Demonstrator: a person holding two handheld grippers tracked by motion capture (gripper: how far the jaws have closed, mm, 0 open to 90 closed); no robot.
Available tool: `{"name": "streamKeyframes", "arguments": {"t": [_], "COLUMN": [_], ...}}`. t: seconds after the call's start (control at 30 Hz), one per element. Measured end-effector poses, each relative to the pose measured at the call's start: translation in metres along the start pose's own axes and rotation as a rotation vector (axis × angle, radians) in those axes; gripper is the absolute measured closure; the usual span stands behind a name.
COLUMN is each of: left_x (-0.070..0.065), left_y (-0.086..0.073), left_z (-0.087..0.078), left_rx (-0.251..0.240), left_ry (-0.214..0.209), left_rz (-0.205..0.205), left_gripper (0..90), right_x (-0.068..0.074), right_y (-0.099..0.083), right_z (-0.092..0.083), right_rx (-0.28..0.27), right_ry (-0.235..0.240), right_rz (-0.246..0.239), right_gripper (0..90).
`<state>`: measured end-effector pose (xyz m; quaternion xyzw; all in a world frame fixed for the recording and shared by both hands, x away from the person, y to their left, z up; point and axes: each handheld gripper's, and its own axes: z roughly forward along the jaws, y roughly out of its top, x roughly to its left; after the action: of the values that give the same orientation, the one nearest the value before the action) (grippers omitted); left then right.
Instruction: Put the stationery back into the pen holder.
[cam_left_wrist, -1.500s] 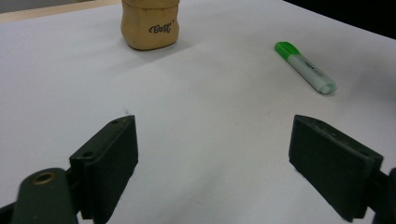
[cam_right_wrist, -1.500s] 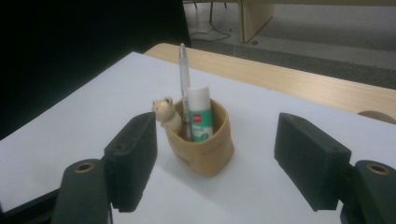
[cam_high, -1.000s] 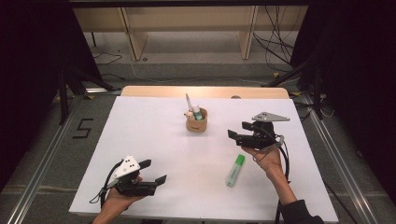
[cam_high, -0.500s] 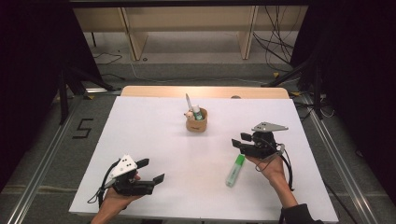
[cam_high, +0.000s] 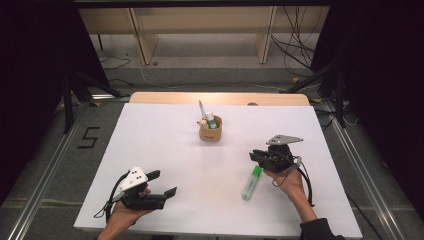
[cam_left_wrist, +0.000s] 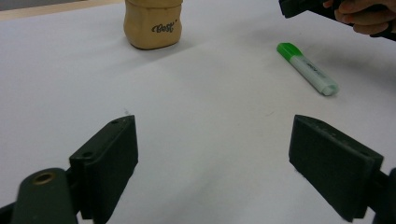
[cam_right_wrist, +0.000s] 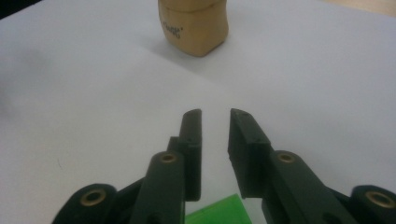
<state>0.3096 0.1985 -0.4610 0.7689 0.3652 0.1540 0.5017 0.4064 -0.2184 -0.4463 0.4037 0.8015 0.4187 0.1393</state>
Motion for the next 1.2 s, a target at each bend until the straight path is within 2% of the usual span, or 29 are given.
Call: {"name": "streamKeyframes", "arguments": {"t": [0.23, 0.47, 0.67, 1.0, 1.2], "left_x": [0.0, -0.001, 0.0, 0.0, 0.0], "left_y": [0.0, 0.0, 0.0, 0.0, 0.0], "left_z": [0.001, 0.001, 0.001, 0.0, 0.0], "left_rx": [0.001, 0.001, 0.003, 0.002, 0.004], "left_ry": [0.0, -0.001, -0.002, -0.001, 0.0], "left_rz": [0.003, 0.003, 0.005, 0.001, 0.005], "left_gripper": [15.3, 15.3, 15.3, 15.3, 15.3], "right_x": [0.0, 0.001, -0.003, -0.005, -0.006], "right_y": [-0.004, -0.011, -0.016, -0.017, -0.021], "right_z": [0.01, 0.025, 0.031, 0.029, 0.018], "right_rx": [0.063, 0.133, 0.175, 0.198, 0.229], "right_ry": [-0.015, -0.041, -0.056, -0.067, -0.072], "right_rz": [-0.026, -0.051, -0.045, -0.039, -0.019], "right_gripper": [89.5, 90.0, 90.0, 90.0, 90.0]}}
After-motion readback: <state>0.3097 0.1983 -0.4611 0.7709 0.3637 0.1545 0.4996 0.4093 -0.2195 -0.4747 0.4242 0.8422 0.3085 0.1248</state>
